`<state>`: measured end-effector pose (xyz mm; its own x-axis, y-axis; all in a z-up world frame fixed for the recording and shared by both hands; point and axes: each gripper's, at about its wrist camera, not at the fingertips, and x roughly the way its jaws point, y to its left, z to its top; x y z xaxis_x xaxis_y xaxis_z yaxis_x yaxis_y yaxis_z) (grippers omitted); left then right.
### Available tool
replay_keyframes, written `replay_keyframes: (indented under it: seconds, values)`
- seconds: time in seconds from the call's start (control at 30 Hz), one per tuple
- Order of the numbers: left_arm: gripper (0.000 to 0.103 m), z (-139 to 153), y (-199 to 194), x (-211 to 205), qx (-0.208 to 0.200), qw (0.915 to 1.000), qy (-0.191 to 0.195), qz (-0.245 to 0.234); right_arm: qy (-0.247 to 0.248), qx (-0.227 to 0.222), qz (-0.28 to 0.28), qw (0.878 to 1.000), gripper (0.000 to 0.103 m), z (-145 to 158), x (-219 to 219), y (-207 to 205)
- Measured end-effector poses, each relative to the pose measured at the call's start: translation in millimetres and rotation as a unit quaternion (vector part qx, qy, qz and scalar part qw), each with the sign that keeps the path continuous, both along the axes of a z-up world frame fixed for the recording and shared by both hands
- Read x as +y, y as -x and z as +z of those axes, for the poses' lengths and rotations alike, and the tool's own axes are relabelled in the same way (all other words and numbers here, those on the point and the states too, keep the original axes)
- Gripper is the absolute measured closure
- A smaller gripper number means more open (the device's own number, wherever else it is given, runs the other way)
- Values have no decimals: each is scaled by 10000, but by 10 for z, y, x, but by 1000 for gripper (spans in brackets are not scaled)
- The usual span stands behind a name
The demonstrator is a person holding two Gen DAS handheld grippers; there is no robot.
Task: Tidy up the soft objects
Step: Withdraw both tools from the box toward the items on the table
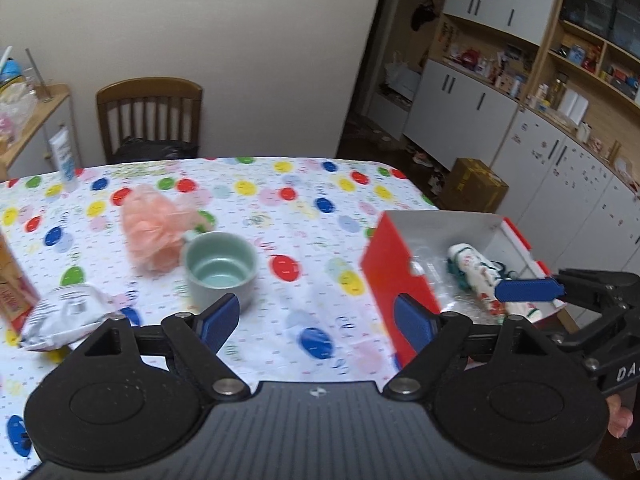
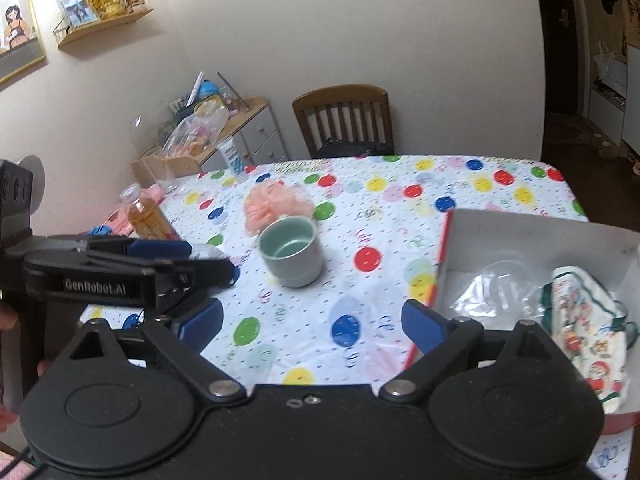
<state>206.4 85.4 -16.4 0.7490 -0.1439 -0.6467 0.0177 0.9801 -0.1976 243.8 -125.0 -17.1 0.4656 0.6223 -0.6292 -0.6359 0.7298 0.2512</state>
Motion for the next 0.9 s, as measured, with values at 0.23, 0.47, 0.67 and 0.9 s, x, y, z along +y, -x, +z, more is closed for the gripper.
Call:
replay_keyframes:
  seconds: [0.23,0.47,0.67,0.9]
  values:
    - [3,-95,201,552,-121,9995,32,283,173,145,204,9995,4,-165,396,181]
    - [3,-322,332,1064,47,9984,32,562,447,521,357,9970,3,-412,786,370]
    - [3,-578,455,1393,177,9963,-252,801,759,825,322,9932,3,-635,1086,499]
    - [3,-936,504,1641,417,9930,-163,1096,925,1290,3,9873,3,-849,1320,519]
